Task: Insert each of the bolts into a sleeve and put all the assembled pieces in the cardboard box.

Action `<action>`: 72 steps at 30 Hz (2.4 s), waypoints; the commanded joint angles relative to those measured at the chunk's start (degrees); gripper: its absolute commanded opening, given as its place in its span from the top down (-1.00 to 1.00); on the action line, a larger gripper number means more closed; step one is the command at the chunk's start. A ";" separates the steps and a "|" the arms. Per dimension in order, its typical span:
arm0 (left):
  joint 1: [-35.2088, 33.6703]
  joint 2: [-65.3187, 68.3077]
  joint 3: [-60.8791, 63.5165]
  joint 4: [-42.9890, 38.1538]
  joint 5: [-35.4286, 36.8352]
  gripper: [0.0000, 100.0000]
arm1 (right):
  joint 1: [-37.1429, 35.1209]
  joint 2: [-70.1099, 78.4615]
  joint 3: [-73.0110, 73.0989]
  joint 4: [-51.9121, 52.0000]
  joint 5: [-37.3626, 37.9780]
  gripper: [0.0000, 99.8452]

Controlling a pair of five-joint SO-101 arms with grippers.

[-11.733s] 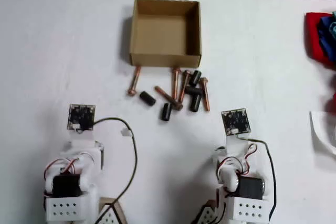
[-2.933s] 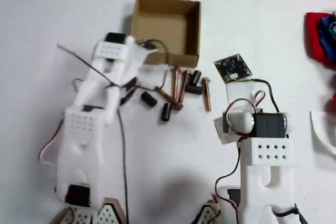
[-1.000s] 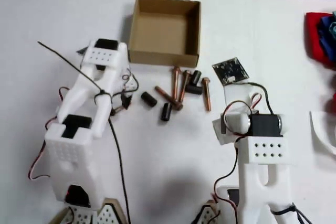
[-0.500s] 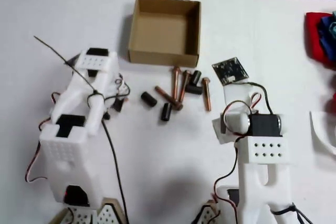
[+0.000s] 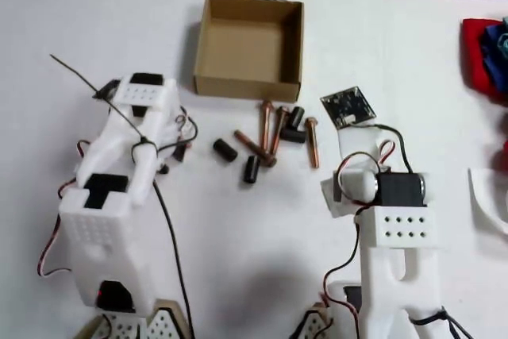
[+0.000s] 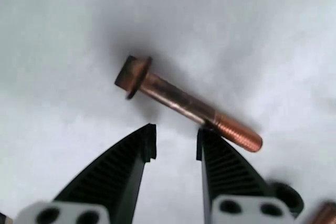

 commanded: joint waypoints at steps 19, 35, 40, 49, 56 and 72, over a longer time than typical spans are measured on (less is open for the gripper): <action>-4.40 -3.34 -6.46 -8.70 7.47 0.68 | 0.57 -1.89 -0.35 -2.07 0.44 0.96; -4.40 -3.87 -0.48 -10.46 7.38 0.68 | 0.66 -1.89 -0.35 -2.95 0.44 0.96; -3.96 -3.43 -5.49 -3.78 7.38 0.68 | 0.66 -1.89 -0.35 -2.95 0.44 0.96; -4.40 -3.34 -5.85 -0.26 7.56 0.68 | 0.66 -1.80 -0.35 -2.95 0.44 0.96; -5.36 2.20 -6.02 -6.42 7.74 0.69 | 0.66 -2.24 -0.35 -2.77 0.44 0.96; -2.90 16.00 -32.31 16.79 -31.03 0.69 | 0.66 -2.07 -0.35 -2.95 0.44 0.96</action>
